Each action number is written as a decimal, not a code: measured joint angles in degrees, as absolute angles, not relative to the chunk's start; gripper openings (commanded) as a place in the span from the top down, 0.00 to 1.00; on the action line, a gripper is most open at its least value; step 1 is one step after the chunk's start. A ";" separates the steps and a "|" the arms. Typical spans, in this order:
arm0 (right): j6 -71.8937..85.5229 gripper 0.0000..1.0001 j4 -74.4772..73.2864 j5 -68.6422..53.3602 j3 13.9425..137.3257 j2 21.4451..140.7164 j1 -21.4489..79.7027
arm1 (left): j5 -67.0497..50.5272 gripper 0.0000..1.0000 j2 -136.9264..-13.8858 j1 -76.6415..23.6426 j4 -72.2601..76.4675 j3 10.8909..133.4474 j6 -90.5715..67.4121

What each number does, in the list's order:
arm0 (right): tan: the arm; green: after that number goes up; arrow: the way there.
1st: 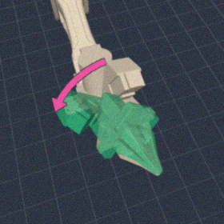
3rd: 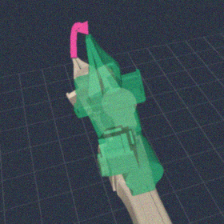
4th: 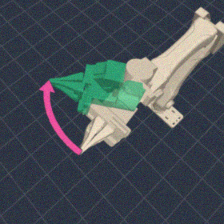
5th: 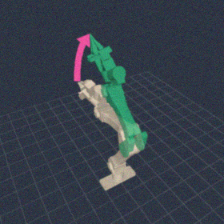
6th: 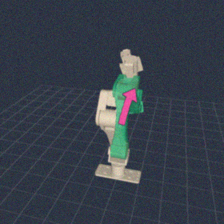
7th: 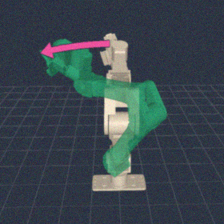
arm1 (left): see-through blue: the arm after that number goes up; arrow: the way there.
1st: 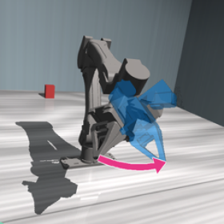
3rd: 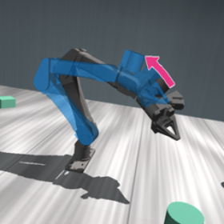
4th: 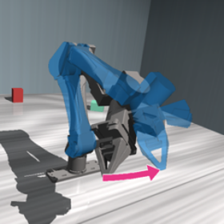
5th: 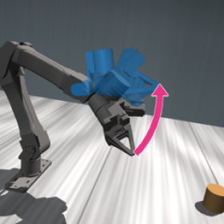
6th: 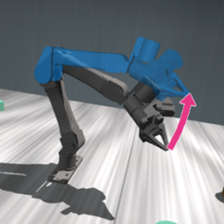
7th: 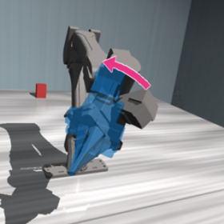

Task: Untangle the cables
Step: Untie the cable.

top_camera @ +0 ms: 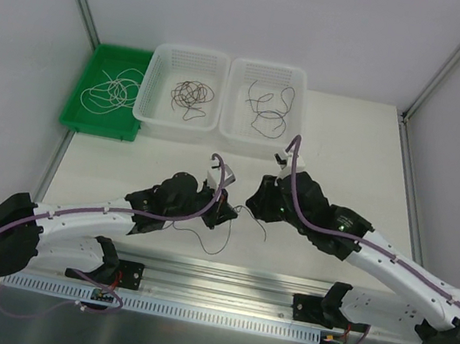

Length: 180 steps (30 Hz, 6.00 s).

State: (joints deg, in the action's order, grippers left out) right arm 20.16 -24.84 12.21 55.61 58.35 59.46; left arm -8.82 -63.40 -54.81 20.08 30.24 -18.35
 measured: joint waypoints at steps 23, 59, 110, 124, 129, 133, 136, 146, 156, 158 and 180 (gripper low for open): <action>24.03 0.84 -21.21 5.17 55.72 65.21 57.45 | -3.88 1.00 -63.37 -56.27 20.01 30.24 -10.87; 20.71 0.99 -13.19 3.62 50.04 62.11 57.45 | -3.97 0.51 -54.26 -56.31 22.41 26.52 -15.79; 22.17 0.79 -12.62 -1.98 47.88 53.76 57.47 | -5.72 1.00 -62.41 -56.31 59.72 14.09 -4.45; 21.63 0.64 -14.76 -1.96 47.90 52.36 60.29 | -4.21 1.00 -61.95 -56.31 56.82 14.11 -4.45; 22.98 0.61 -14.46 -1.54 47.88 51.92 61.71 | -2.96 1.00 -61.98 -56.31 56.16 14.26 -4.40; 25.30 0.60 -12.40 -0.82 47.88 52.23 63.02 | -2.17 1.00 -61.98 -56.31 55.00 14.83 -4.14; 26.85 0.61 -10.81 0.45 47.88 53.30 64.16 | -1.41 1.00 -61.98 -56.34 54.11 15.07 -3.75; 30.41 0.68 -8.14 4.23 47.37 58.39 66.17 | 1.37 1.00 -61.67 -57.08 53.10 15.31 -3.27; 31.22 0.92 -8.32 6.66 46.57 59.48 67.35 | 3.55 1.00 -60.29 -57.08 51.79 15.31 -2.87; 31.18 0.99 -8.36 6.66 46.57 59.75 67.57 | 3.66 1.00 -60.29 -57.08 51.44 15.31 -2.85; 21.08 0.99 -18.13 5.96 52.51 59.27 67.77 | -8.43 1.00 -54.24 -58.30 43.90 15.18 7.07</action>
